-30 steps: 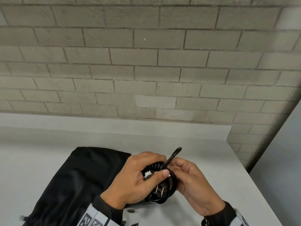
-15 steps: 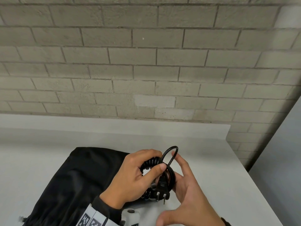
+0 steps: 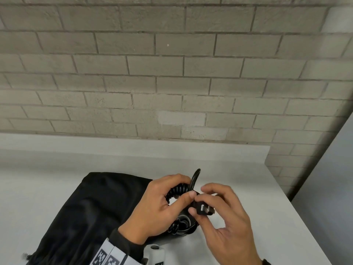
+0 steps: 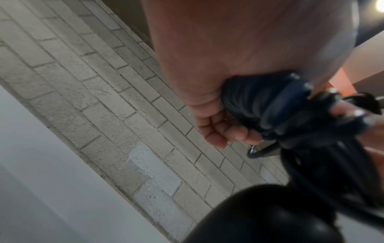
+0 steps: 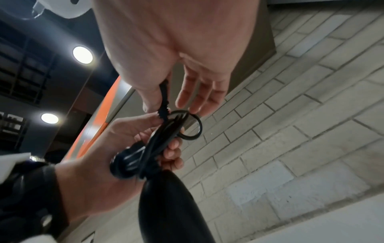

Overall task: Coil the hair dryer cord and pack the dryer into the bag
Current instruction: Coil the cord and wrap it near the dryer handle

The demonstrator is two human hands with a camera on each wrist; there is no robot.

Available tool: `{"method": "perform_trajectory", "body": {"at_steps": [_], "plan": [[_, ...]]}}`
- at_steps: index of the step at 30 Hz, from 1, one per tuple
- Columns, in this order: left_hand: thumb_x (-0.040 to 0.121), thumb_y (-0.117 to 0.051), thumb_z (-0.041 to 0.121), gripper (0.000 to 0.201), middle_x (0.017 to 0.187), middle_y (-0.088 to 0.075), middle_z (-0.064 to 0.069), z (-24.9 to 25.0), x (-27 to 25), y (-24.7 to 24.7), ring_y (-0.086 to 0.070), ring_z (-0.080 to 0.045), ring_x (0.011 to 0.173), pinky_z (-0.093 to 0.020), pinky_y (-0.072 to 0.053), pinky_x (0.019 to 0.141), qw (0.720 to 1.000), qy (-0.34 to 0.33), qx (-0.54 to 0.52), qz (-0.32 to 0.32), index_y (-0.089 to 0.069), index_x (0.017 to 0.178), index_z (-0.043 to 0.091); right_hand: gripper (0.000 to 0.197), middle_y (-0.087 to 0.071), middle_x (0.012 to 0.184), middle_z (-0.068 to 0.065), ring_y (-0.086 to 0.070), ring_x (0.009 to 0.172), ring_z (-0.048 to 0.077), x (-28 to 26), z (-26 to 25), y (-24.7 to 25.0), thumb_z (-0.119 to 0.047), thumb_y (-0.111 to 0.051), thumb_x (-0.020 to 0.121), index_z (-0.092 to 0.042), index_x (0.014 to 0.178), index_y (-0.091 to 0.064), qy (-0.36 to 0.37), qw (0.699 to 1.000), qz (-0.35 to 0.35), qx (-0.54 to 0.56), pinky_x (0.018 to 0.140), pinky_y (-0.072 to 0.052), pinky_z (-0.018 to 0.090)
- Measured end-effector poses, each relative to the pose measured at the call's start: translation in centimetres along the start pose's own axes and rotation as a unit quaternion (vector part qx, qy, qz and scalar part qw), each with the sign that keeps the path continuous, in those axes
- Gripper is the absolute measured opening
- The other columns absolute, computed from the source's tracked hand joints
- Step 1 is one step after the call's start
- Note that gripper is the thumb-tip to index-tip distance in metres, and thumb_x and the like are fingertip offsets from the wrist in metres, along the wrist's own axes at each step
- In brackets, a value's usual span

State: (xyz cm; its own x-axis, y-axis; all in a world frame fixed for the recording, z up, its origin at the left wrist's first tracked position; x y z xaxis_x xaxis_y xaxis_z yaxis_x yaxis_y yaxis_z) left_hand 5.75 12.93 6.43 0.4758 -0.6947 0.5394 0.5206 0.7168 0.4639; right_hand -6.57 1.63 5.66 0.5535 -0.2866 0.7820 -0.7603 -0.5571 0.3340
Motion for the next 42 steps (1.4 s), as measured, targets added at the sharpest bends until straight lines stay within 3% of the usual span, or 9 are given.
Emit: {"method": "perform_trajectory", "body": {"at_steps": [8,15,17,21,25,29,32,36,42], "plan": [[0.090,-0.064,0.038,0.024,0.115,-0.069,0.011,-0.2,0.1,-0.1,-0.066,-0.015,0.109,-0.032,-0.051,0.092,0.997,0.043,-0.055,-0.017,-0.063,0.100,0.017,0.020,-0.071,0.082,-0.006,-0.070,0.077,0.015,2.7,-0.3,2.0,-0.045,-0.073,0.077,-0.030,0.089,-0.068,-0.103,0.977,-0.003,0.186,0.074,-0.052,0.016],[0.090,-0.070,0.029,0.016,0.091,-0.070,-0.009,-0.4,0.0,0.1,-0.061,-0.018,0.056,-0.031,-0.052,0.061,0.983,0.103,-0.151,-0.030,-0.056,0.091,0.022,0.022,-0.071,0.080,0.010,-0.072,0.076,0.027,4.9,0.3,3.2,-0.031,-0.074,0.080,-0.012,0.087,-0.067,-0.118,0.957,0.005,0.264,0.072,-0.056,0.025],[0.089,-0.072,0.026,0.016,0.090,-0.066,-0.010,-0.6,0.1,0.2,-0.053,-0.019,0.051,-0.029,-0.048,0.056,0.977,0.121,-0.172,-0.022,-0.058,0.095,0.021,0.018,-0.070,0.077,0.013,-0.071,0.072,0.029,5.2,0.4,3.5,-0.020,-0.072,0.080,-0.005,0.087,-0.065,-0.128,0.951,0.017,0.281,0.069,-0.056,0.025],[0.089,-0.070,0.022,0.041,0.086,-0.066,-0.001,-0.4,0.2,0.2,-0.051,-0.019,0.050,-0.028,-0.048,0.055,0.976,0.129,-0.177,-0.023,-0.051,0.123,0.032,0.030,-0.070,0.078,0.012,-0.071,0.071,0.031,5.5,0.3,3.8,-0.033,-0.075,0.079,-0.007,0.088,-0.065,-0.130,0.945,0.029,0.299,0.069,-0.057,0.026],[0.090,-0.069,0.024,0.027,0.086,-0.066,0.003,0.1,0.3,0.2,-0.054,-0.012,0.050,-0.027,-0.049,0.056,0.985,0.102,-0.132,-0.042,-0.063,0.115,0.031,0.016,-0.070,0.075,0.010,-0.071,0.069,0.031,5.9,0.2,4.3,-0.012,-0.067,0.078,0.000,0.088,-0.062,-0.133,0.947,0.036,0.290,0.068,-0.058,0.029],[0.088,-0.070,0.034,0.024,0.084,-0.067,0.022,0.8,0.3,0.2,-0.063,0.005,0.067,-0.011,-0.046,0.067,0.994,0.064,-0.062,-0.070,-0.069,0.111,0.026,0.017,-0.070,0.072,0.006,-0.072,0.067,0.031,7.2,0.0,4.9,-0.017,-0.068,0.077,-0.003,0.085,-0.063,-0.139,0.947,0.050,0.285,0.065,-0.059,0.030],[0.087,-0.070,0.044,0.028,0.100,-0.071,0.018,1.0,0.4,0.4,-0.069,-0.004,0.094,-0.021,-0.053,0.081,0.997,0.028,-0.008,-0.070,-0.068,0.111,0.030,0.012,-0.069,0.072,0.006,-0.071,0.067,0.034,8.4,0.3,5.3,-0.018,-0.068,0.077,-0.009,0.085,-0.064,-0.147,0.943,0.060,0.292,0.066,-0.059,0.032],[0.086,-0.066,0.055,0.038,0.110,-0.071,0.019,1.3,0.4,0.4,-0.067,-0.001,0.104,-0.026,-0.054,0.089,0.997,-0.003,0.031,-0.069,-0.063,0.117,0.032,0.012,-0.068,0.073,0.005,-0.070,0.068,0.034,9.5,0.8,5.2,-0.016,-0.068,0.080,-0.006,0.086,-0.064,-0.156,0.940,0.067,0.297,0.066,-0.059,0.032],[0.083,-0.071,0.055,0.047,0.070,-0.060,0.014,1.5,0.2,0.4,-0.056,-0.010,0.058,-0.026,-0.050,0.062,0.997,0.009,0.041,-0.070,-0.050,0.123,0.043,0.016,-0.067,0.072,0.005,-0.068,0.063,0.025,9.5,1.6,5.1,-0.019,-0.067,0.079,-0.006,0.087,-0.064,-0.179,0.926,0.085,0.322,0.065,-0.057,0.031]]}}
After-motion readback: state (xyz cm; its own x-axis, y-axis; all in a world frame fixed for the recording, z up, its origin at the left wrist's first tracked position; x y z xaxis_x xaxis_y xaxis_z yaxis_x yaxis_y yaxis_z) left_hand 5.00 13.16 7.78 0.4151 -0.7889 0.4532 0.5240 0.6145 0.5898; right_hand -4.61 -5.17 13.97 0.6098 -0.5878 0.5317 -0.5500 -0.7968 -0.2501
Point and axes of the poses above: each hand's wrist, its own x-axis towards the middle knuckle, its own y-axis out of the back of the hand, z = x × y, the point moved 3 cm from there along x, towards the middle knuckle
